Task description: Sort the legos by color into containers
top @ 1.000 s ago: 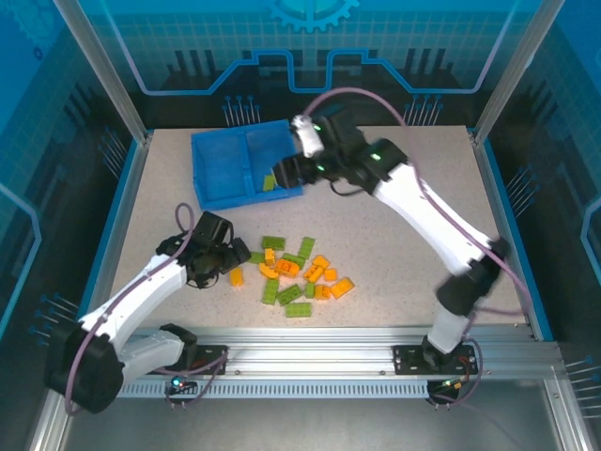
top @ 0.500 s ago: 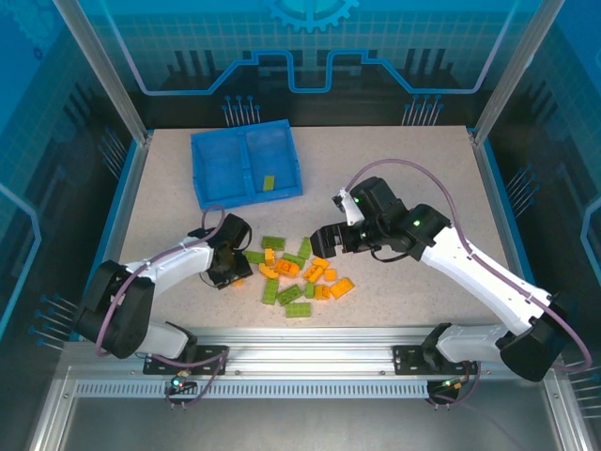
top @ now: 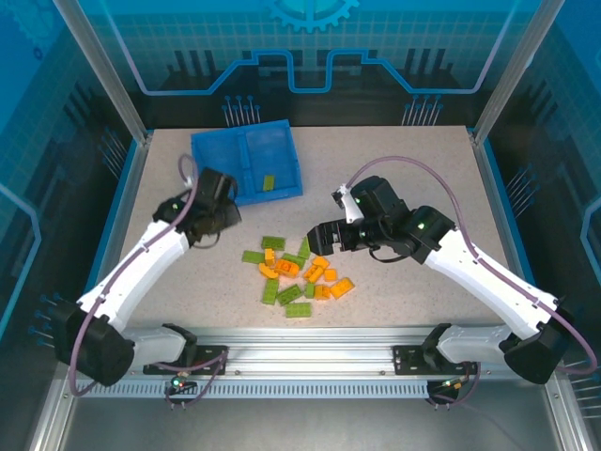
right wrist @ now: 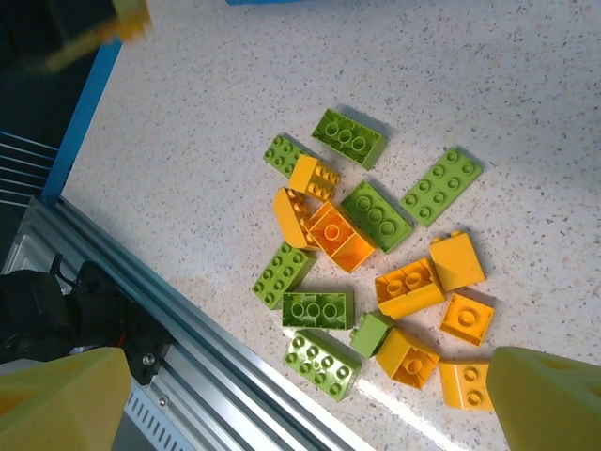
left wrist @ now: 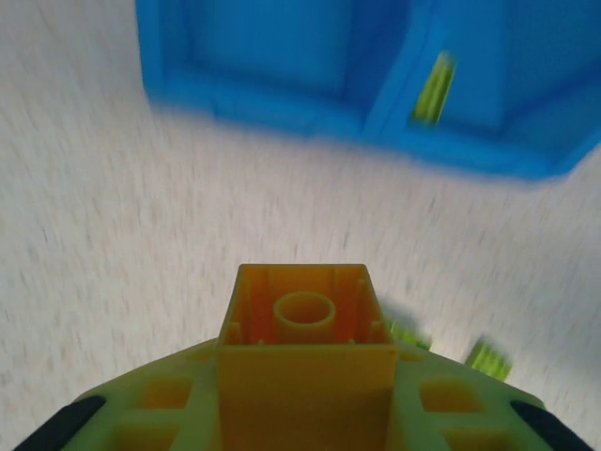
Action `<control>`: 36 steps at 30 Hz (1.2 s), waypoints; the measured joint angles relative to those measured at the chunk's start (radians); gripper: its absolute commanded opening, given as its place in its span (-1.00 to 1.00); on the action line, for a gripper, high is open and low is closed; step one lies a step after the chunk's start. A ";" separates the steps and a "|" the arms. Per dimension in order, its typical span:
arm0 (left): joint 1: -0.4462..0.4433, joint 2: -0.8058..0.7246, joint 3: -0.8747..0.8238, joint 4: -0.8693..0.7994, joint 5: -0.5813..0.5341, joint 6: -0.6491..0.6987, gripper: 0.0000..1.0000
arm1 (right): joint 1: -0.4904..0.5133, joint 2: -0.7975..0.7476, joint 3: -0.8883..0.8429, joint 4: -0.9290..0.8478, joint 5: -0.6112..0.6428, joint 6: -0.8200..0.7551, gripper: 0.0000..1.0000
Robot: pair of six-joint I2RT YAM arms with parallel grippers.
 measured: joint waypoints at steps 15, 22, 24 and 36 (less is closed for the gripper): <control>0.243 0.827 0.622 0.061 0.046 0.148 -0.70 | 0.011 -0.075 -0.006 -0.010 0.071 0.022 0.98; 0.298 1.000 0.736 0.048 0.135 0.122 -0.31 | 0.015 -0.151 -0.021 -0.043 0.101 0.039 0.98; 0.299 0.998 0.736 0.043 0.143 0.122 -0.27 | 0.018 -0.168 -0.028 -0.046 0.110 0.043 0.98; 0.296 0.722 0.689 0.041 0.172 0.105 0.03 | 0.019 -0.145 -0.040 -0.042 0.128 0.049 0.99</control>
